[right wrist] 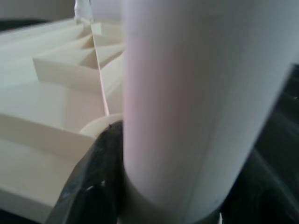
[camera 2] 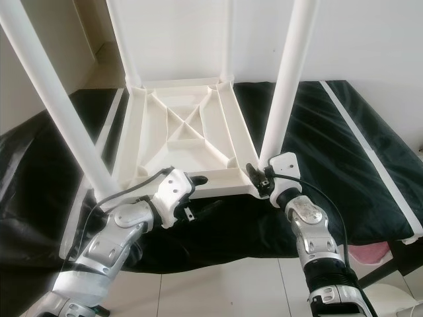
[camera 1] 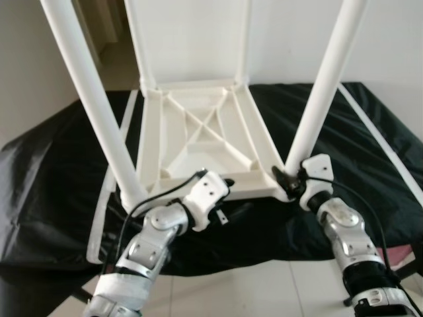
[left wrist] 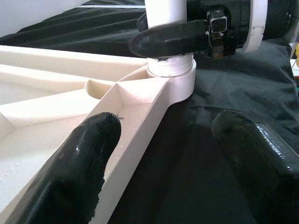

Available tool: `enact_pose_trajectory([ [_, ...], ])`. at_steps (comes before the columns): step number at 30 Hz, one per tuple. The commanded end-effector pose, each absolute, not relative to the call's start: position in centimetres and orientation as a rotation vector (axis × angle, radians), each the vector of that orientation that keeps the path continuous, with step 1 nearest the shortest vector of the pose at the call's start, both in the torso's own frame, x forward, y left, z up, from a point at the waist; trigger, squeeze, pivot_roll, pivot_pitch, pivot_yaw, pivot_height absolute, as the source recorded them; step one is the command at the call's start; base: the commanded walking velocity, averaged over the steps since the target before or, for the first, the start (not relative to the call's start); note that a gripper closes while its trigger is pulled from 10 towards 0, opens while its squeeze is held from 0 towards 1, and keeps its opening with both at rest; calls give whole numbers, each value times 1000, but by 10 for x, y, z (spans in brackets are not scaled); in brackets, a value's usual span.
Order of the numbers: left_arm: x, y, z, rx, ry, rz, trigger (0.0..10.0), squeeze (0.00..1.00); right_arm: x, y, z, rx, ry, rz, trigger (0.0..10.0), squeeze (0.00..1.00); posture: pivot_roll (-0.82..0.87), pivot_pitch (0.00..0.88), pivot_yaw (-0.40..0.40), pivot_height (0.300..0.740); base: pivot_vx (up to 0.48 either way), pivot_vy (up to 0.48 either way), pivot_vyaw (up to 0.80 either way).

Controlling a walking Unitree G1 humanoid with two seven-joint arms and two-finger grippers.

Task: Building children table

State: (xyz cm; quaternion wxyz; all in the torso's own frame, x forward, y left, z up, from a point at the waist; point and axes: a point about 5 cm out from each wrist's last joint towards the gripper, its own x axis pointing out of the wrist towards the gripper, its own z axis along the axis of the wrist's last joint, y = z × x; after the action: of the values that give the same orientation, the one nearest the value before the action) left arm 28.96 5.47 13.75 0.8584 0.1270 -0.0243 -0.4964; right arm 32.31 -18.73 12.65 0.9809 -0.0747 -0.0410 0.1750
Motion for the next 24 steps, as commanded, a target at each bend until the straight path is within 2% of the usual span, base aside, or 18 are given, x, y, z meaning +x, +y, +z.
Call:
enact_pose_trajectory([
  [1,286,53,137,273,-43,-1054,10000,0,321,-183,114,-186,-20,402,0,0,-26,0,8,740,0,0,0],
  [8,281,50,135,268,-36,-1071,10000,0,320,-189,114,-171,-15,402,0,0,-40,0,11,740,0,0,0],
  [9,281,49,134,269,-34,-1074,10000,0,319,-190,114,-171,-15,397,10000,0,-42,0,12,740,0,0,0],
  [17,284,44,137,263,-41,-1077,10000,0,314,-189,114,-141,-21,301,10000,0,-69,0,9,740,0,0,0],
  [24,288,42,146,215,-64,-1078,10000,0,308,-179,103,-48,47,14,10000,0,-90,13,12,740,0,0,0],
])
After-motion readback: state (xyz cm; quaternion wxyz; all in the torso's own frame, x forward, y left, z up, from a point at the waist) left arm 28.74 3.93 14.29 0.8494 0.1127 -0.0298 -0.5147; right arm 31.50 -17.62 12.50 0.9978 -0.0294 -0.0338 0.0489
